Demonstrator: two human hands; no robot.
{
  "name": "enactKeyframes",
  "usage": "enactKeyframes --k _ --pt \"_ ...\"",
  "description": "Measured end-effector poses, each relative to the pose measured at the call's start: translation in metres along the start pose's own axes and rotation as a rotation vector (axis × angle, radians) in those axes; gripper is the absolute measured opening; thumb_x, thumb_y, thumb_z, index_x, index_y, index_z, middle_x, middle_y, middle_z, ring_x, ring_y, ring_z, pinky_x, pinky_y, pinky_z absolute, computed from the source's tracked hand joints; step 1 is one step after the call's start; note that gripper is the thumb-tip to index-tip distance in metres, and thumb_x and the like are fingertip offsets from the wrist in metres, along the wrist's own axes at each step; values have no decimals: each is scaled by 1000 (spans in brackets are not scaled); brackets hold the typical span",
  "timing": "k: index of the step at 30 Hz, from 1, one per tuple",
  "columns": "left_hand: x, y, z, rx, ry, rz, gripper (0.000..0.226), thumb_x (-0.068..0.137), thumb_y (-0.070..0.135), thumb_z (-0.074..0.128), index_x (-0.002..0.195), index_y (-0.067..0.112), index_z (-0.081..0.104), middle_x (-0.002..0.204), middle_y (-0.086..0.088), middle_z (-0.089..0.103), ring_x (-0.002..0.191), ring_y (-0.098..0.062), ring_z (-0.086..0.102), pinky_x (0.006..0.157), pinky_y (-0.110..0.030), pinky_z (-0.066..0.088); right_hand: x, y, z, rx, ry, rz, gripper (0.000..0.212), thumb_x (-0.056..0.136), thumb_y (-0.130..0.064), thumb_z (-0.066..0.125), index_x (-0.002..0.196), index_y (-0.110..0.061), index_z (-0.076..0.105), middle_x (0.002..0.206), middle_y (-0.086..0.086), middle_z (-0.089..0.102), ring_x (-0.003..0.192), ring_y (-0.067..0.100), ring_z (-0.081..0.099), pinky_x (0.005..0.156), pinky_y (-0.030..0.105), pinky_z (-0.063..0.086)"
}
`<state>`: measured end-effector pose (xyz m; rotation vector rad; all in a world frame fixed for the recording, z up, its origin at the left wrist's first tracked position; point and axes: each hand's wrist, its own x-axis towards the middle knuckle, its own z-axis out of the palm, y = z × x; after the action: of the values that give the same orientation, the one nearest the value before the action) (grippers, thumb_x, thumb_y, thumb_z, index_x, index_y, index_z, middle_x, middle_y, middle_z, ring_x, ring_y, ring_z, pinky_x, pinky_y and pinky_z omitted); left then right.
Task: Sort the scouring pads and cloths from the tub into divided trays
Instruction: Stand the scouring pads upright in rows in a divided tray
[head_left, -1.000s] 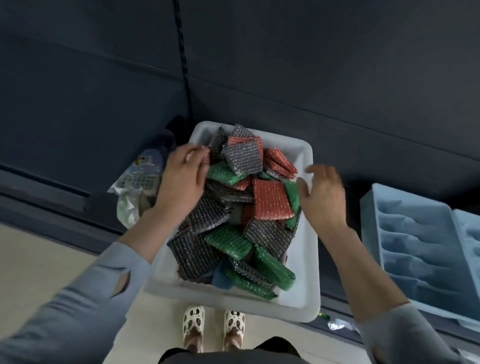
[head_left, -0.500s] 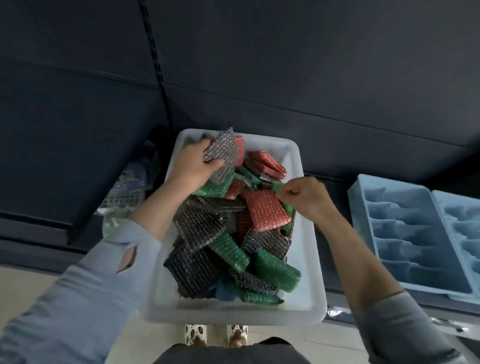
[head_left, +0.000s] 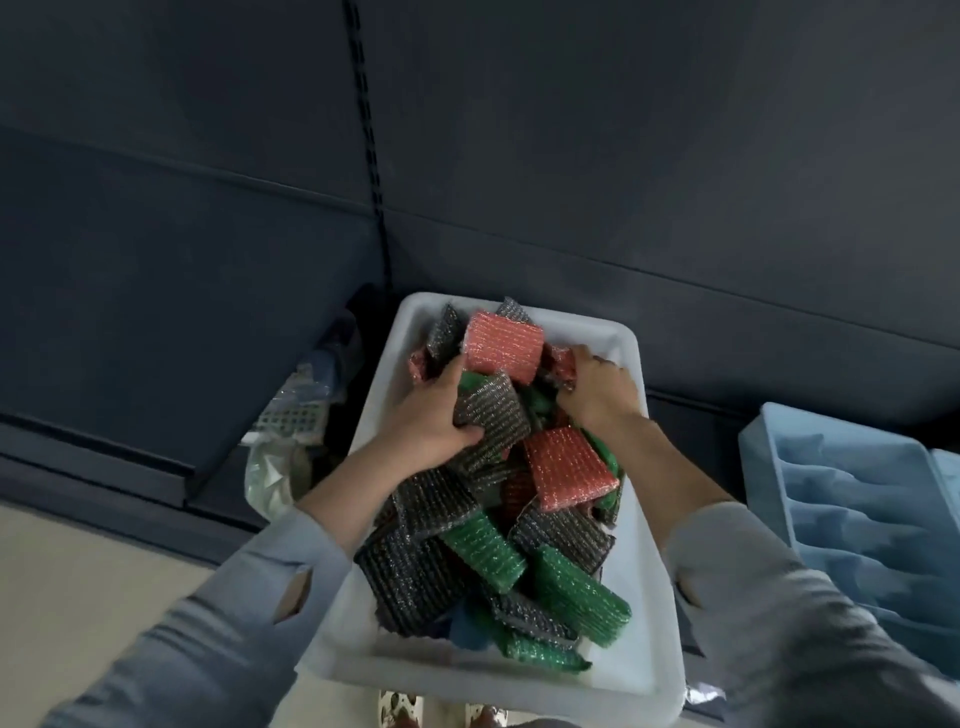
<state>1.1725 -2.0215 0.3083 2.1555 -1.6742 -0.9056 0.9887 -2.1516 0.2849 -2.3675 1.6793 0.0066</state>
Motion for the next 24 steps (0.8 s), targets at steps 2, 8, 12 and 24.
enactKeyframes --k 2,8,12,24 --pt "-4 5 -6 -87 37 -31 103 84 34 73 156 18 1 147 -11 44 125 -28 51 105 -37 42 -6 2 -10 47 126 23 47 87 -28 59 128 -12 42 99 10 65 92 35 62 65 34 40" --pt "-23 11 -18 -485 143 -25 48 82 16 74 122 24 49 97 21 55 93 -2 58 74 -13 40 -58 12 -49 700 385 100 52 89 -24 61 136 -22 37 83 0 61 71 23 59 66 31 46" --pt "-30 17 -12 -793 196 -58 43 88 10 67 108 32 36 88 23 49 82 7 50 84 -20 38 -86 11 -58 1515 260 133 38 92 -10 53 121 -35 54 98 -3 65 77 16 61 72 43 55" --pt "-57 31 16 -961 114 -85 93 78 82 45 153 38 12 162 9 15 147 -18 20 119 -52 17 -130 -26 -30 1638 -146 263 44 91 -11 64 131 -5 46 124 13 63 95 24 69 89 40 56"
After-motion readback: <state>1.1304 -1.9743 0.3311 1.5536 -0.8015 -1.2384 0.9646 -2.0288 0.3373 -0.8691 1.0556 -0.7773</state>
